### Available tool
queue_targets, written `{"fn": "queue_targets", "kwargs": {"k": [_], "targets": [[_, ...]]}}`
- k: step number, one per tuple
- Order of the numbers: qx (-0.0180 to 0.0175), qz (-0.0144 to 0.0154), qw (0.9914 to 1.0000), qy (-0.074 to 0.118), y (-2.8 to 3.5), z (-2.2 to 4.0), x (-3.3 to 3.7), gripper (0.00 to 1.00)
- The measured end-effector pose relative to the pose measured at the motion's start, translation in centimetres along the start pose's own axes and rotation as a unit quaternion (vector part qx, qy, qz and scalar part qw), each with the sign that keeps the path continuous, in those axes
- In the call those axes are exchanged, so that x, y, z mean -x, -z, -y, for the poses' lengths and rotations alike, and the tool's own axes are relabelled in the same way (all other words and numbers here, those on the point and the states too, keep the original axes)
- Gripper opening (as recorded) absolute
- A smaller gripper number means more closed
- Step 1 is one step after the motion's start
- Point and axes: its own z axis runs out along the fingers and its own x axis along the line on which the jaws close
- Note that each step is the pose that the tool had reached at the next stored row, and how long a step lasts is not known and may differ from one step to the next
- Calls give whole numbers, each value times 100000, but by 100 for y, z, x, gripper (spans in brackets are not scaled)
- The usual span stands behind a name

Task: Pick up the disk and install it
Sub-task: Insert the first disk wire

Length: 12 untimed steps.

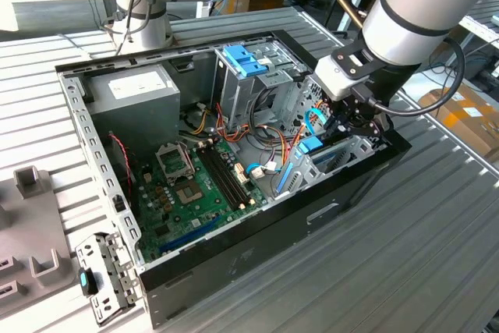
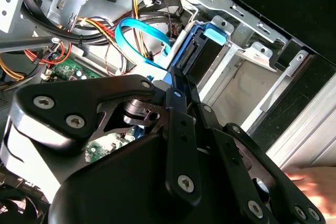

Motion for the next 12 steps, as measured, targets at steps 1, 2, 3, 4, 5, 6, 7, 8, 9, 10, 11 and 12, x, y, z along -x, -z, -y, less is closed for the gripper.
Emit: {"fn": "queue_targets", "kwargs": {"k": [1,2,3,4,5,6,7,8,9,10,11,12], "targets": [[-26,-22,100000,-189,-1,0,0,16],[-45,-42,99999,-318,-2,0,-1,16],[-71,-66,99999,-512,-2,-1,0,16],[-75,-72,99999,-536,-2,-1,0,16],[-76,-77,99999,-536,-1,0,0,16],[-78,-73,99998,-545,-2,-1,2,16],[-80,-76,99998,-547,-2,-2,6,16],[-79,-70,99998,-539,-3,-3,9,16],[-78,-73,99998,-540,-2,-4,9,16],[-78,-74,99998,-541,-2,-4,9,16],[-78,-78,99998,-549,-2,-4,9,16],[-79,-81,99998,-557,-4,-5,9,16]]}}
